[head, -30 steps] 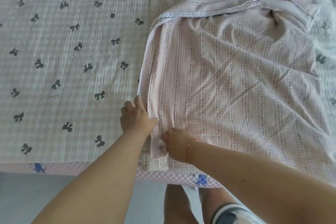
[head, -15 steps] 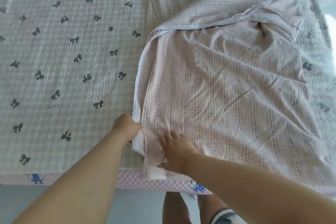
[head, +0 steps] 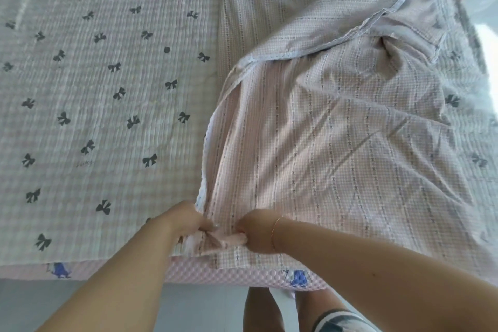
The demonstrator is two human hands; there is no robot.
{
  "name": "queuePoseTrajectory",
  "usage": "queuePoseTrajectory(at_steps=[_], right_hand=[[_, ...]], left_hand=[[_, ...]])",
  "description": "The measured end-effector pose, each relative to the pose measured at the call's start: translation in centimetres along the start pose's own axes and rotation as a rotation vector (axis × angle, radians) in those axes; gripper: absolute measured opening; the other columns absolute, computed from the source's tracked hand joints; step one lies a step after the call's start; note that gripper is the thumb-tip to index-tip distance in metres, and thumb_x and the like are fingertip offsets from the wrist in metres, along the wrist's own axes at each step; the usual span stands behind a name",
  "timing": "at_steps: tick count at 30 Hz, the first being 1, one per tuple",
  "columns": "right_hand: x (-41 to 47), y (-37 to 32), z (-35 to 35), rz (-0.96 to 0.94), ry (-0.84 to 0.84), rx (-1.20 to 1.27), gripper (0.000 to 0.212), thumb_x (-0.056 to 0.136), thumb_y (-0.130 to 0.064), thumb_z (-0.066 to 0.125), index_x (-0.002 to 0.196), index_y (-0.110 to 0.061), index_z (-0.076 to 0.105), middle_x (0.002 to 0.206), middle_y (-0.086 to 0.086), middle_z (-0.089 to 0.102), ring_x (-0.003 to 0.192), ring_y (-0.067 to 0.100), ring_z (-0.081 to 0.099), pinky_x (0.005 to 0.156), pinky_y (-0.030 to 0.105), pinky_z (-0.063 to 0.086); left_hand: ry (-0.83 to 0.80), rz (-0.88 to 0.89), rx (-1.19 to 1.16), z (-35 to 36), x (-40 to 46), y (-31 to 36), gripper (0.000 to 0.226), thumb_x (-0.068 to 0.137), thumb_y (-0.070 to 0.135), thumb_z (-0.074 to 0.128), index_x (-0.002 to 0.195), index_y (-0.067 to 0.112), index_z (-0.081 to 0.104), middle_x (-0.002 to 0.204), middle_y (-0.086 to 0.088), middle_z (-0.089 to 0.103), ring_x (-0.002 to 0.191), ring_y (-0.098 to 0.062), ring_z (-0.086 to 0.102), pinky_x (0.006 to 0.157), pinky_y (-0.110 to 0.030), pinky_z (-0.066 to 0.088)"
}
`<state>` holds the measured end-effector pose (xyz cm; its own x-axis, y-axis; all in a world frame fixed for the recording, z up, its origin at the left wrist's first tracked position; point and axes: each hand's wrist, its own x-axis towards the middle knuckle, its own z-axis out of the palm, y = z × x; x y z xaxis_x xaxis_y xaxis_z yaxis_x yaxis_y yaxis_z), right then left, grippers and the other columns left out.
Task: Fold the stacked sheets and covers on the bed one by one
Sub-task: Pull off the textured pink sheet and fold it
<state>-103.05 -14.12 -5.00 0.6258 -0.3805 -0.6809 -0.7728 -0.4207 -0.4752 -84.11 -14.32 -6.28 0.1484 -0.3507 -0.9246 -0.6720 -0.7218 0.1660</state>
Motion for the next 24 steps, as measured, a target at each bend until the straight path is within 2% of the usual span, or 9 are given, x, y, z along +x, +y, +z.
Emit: queuePoseTrajectory(at_steps=[2, 3, 5, 8, 10, 15, 18, 21, 24], right_hand=[[0.2, -0.4, 0.7, -0.018, -0.066, -0.087, 0.025, 0.091, -0.012, 0.05, 0.112, -0.011, 0.063, 0.098, 0.004, 0.063, 0.088, 0.023, 0.059, 0.074, 0.034, 0.051], [0.2, -0.3, 0.9, -0.022, -0.108, -0.072, 0.027, 0.09, -0.018, 0.055, 0.116, -0.013, 0.062, 0.105, 0.005, 0.064, 0.094, 0.024, 0.06, 0.079, 0.036, 0.051], [-0.3, 0.8, 0.5, -0.014, -0.142, 0.104, 0.041, 0.085, -0.04, 0.065, 0.119, -0.018, 0.06, 0.115, 0.0, 0.062, 0.103, 0.021, 0.058, 0.088, 0.036, 0.048], [-1.1, 3.6, -1.3, 0.076, 0.147, 0.359, 0.049, 0.084, -0.058, 0.058, 0.12, -0.025, 0.057, 0.124, -0.007, 0.053, 0.112, 0.012, 0.05, 0.097, 0.033, 0.043], [-1.4, 6.8, -2.6, 0.168, 0.379, 0.352, 0.044, 0.089, -0.055, 0.05, 0.122, -0.026, 0.056, 0.131, -0.009, 0.047, 0.124, 0.011, 0.04, 0.106, 0.034, 0.037], [-4.6, 18.9, -4.8, 0.677, 0.623, 0.378, 0.042, 0.091, -0.036, 0.049, 0.131, -0.021, 0.051, 0.136, 0.002, 0.046, 0.13, 0.024, 0.036, 0.109, 0.034, 0.029], [-8.7, 24.9, -5.2, 0.985, 0.771, 0.347, 0.049, 0.089, -0.042, 0.052, 0.13, -0.016, 0.049, 0.135, 0.009, 0.045, 0.129, 0.028, 0.035, 0.109, 0.036, 0.026], [-13.3, 28.1, -5.0, 1.27, 0.758, 0.473, 0.074, 0.087, -0.054, 0.053, 0.142, -0.01, 0.032, 0.142, 0.015, 0.033, 0.135, 0.032, 0.027, 0.11, 0.041, 0.026], [-15.8, 29.3, -4.5, 1.341, 0.605, 0.613, 0.092, 0.082, -0.071, 0.042, 0.15, -0.014, 0.02, 0.153, 0.014, 0.024, 0.141, 0.032, 0.022, 0.112, 0.047, 0.028]], left_hand=[[-0.048, 0.01, 0.019, 0.3, -0.4, -0.5, 0.027, 0.075, 0.025, 0.083, 0.093, 0.012, 0.068, 0.096, -0.005, 0.071, 0.082, -0.015, 0.065, 0.075, -0.024, 0.053], [-0.063, 0.016, 0.032, 0.4, -0.3, -0.4, 0.026, 0.077, 0.024, 0.082, 0.094, 0.011, 0.069, 0.097, -0.005, 0.072, 0.084, -0.015, 0.066, 0.078, -0.026, 0.054], [-0.025, 0.034, 0.012, 0.4, -0.4, 0.8, 0.047, 0.077, 0.03, 0.081, 0.112, 0.004, 0.062, 0.113, -0.006, 0.067, 0.098, -0.018, 0.064, 0.087, -0.029, 0.052], [0.221, 0.066, 0.004, -0.3, -1.0, 4.5, 0.096, 0.077, 0.048, 0.077, 0.146, 0.003, 0.028, 0.146, -0.014, 0.042, 0.127, -0.03, 0.048, 0.091, -0.032, 0.043], [0.328, 0.117, -0.013, -0.4, -0.6, 6.9, 0.102, 0.076, 0.051, 0.076, 0.147, 0.001, 0.022, 0.148, -0.015, 0.038, 0.13, -0.033, 0.045, 0.095, -0.037, 0.044], [0.412, 0.125, -0.227, -0.4, 1.5, 11.0, 0.09, 0.081, 0.037, 0.077, 0.144, -0.004, 0.027, 0.144, -0.02, 0.042, 0.127, -0.037, 0.047, 0.096, -0.038, 0.043], [0.41, 0.117, -0.31, -0.6, 2.8, 11.9, 0.087, 0.082, 0.035, 0.076, 0.144, -0.004, 0.03, 0.143, -0.021, 0.045, 0.124, -0.037, 0.05, 0.099, -0.04, 0.043], [0.329, 0.129, -0.366, 0.2, 4.0, 12.9, 0.095, 0.08, 0.043, 0.076, 0.148, -0.001, 0.026, 0.15, -0.016, 0.038, 0.133, -0.037, 0.042, 0.105, -0.044, 0.039], [0.283, 0.165, -0.409, 1.0, 4.0, 15.0, 0.071, 0.082, 0.04, 0.074, 0.137, 0.004, 0.046, 0.136, -0.013, 0.053, 0.12, -0.036, 0.052, 0.101, -0.044, 0.043]])
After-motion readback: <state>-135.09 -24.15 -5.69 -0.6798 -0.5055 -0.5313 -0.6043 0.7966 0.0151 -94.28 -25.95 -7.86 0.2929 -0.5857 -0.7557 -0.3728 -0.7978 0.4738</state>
